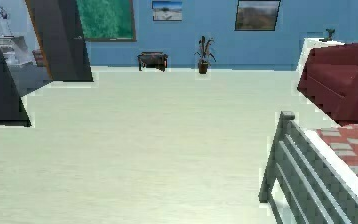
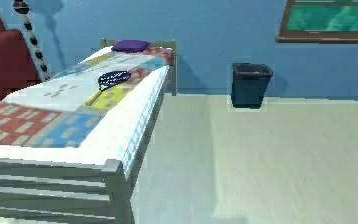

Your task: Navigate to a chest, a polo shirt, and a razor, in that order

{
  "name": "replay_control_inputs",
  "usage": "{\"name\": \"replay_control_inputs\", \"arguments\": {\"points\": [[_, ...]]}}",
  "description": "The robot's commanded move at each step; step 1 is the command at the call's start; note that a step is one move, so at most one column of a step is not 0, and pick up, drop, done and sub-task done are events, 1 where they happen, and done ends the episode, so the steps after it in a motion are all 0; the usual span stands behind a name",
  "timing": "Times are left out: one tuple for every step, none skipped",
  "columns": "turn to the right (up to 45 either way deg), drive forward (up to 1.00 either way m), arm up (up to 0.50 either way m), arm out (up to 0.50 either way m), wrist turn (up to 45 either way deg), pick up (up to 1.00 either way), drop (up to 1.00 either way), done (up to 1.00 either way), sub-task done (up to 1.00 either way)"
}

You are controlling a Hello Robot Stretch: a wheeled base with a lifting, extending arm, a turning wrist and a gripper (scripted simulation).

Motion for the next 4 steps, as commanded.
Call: {"name": "replay_control_inputs", "arguments": {"points": [[0.0,1.0,0.0,0.0,0.0,0.0,0.0,0.0,0.0],[0.0,1.0,0.0,0.0,0.0,0.0,0.0,0.0,0.0],[0.0,1.0,0.0,0.0,0.0,0.0,0.0,0.0,0.0],[0.0,1.0,0.0,0.0,0.0,0.0,0.0,0.0,0.0]]}}
